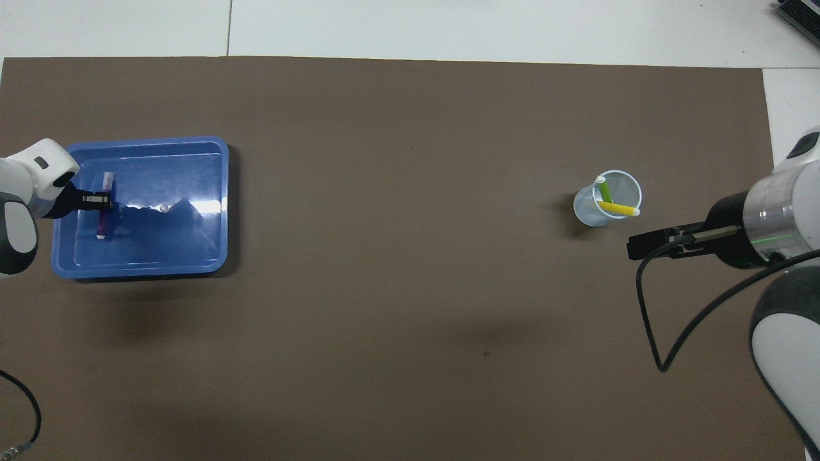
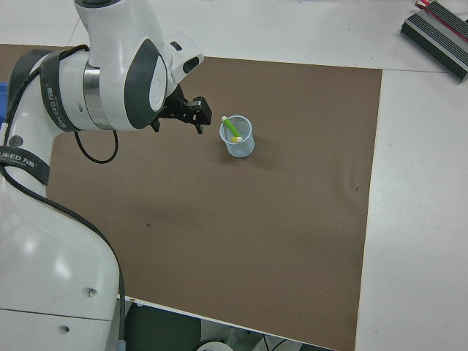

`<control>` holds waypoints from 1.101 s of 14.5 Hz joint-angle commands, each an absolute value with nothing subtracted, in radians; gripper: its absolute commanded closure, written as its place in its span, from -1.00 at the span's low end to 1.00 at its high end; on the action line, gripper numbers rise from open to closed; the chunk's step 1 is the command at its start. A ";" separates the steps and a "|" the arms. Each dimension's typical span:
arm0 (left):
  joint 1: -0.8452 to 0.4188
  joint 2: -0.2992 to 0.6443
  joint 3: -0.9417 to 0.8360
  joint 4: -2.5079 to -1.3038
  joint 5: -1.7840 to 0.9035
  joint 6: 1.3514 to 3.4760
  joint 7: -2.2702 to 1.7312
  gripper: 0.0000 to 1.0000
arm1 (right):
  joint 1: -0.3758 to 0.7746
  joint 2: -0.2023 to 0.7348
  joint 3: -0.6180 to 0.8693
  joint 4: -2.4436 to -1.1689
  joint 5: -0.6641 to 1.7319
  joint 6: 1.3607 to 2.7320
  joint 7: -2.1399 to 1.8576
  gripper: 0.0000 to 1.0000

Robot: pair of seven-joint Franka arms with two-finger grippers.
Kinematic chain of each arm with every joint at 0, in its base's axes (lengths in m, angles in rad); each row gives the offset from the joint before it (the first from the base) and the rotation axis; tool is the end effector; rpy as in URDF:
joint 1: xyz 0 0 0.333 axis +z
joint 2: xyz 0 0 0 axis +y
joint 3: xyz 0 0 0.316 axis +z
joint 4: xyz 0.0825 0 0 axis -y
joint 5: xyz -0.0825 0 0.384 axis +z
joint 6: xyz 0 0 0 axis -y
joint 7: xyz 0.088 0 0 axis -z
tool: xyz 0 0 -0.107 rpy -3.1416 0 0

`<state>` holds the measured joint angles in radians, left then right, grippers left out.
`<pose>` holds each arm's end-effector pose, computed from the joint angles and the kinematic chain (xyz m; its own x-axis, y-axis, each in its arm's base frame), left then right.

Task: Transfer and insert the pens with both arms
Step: 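Lift the purple pen out of the tray with the left gripper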

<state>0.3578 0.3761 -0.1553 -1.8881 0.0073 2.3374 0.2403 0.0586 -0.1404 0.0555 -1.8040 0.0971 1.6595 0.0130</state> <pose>0.6223 0.1339 0.3170 0.9958 -0.0283 0.0873 -0.0311 -0.9990 0.0313 0.5105 0.0699 0.5969 0.9958 0.0918 -0.0058 0.0910 -0.9919 -0.0887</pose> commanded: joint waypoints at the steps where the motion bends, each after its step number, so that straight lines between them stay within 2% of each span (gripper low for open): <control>1: 0.338 0.356 -0.161 -1.798 -0.060 2.185 0.196 1.00 | 0.046 -0.167 0.060 -1.833 0.120 1.664 0.021 -1.00; 6: 0.302 0.319 -0.175 -1.763 -0.164 2.077 0.057 1.00 | 0.043 -0.183 0.060 -1.870 0.120 1.669 -0.003 -1.00; 9: 0.267 0.301 -0.176 -1.764 -0.293 1.982 -0.223 1.00 | 0.044 -0.187 0.060 -1.876 0.120 1.673 -0.002 -1.00; 12: 0.203 0.258 -0.178 -1.773 -0.342 1.899 -0.507 1.00 | 0.057 -0.189 0.064 -1.919 0.120 1.768 0.002 -1.00; 16: 0.201 0.242 -0.181 -1.784 -0.544 1.838 -0.612 1.00 | 0.084 -0.192 0.063 -1.922 0.121 1.755 -0.005 -1.00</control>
